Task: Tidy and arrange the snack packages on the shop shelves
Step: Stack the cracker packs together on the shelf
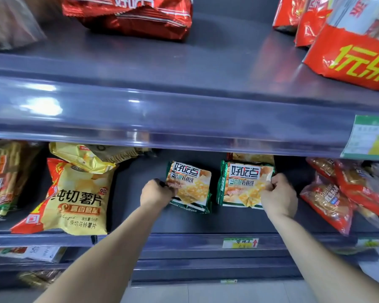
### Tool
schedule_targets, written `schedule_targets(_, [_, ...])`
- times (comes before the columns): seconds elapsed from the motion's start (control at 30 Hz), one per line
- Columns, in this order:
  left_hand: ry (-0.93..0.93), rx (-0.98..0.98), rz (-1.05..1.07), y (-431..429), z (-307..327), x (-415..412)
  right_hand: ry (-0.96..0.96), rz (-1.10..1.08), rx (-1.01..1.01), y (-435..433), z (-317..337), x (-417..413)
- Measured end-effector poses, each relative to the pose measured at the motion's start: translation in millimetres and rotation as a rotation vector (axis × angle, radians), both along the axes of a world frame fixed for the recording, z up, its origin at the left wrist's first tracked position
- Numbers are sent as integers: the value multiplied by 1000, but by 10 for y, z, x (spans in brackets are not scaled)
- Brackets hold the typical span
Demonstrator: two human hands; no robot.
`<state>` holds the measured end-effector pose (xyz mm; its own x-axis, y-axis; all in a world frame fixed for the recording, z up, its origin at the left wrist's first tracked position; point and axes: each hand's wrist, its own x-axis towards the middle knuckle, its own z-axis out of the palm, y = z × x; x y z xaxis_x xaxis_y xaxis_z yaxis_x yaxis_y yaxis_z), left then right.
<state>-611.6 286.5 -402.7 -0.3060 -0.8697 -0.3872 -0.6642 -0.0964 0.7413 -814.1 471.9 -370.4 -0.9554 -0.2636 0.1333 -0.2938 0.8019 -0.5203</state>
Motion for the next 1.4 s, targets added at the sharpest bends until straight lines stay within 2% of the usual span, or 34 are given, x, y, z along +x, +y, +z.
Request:
schedule_targets(0.07, [124, 67, 149, 24, -16, 10, -1, 18, 35, 41, -28, -26])
schedule_targets(0.2, [360, -22, 303, 81, -26, 118, 2, 48, 41, 80, -40, -38])
schedule_targets(0.3, [536, -77, 319, 86, 51, 166, -3, 73, 35, 98, -45, -22])
schedule_targets(0.43, [601, -60, 216, 190, 204, 52, -21, 77, -18, 93, -69, 1])
schedule_targets(0.6, [638, 2, 135, 423, 294, -175, -80, -33, -231, 88, -59, -11])
schedule_targets(0.73, [631, 61, 92, 613, 286, -405, -242, 5, -591, 76, 166, 96])
schedule_targets(0.8, [621, 65, 76, 703, 303, -536, -324, 94, -675, 93, 226, 95])
schedule_targets(0.9, [609, 64, 66, 817, 322, -710, -376, 187, -564, 145, 217, 36])
schedule_targets(1.2, [469, 127, -158, 809, 189, -806, -355, 75, -378, 168, 28, -164])
schedule_targets(1.3, [419, 112, -192, 788, 228, -739, -270, 26, -311, 127, 46, -123])
schedule_targets(1.4, [389, 136, -218, 732, 288, -649, -22, 18, -219, 33, 72, -18])
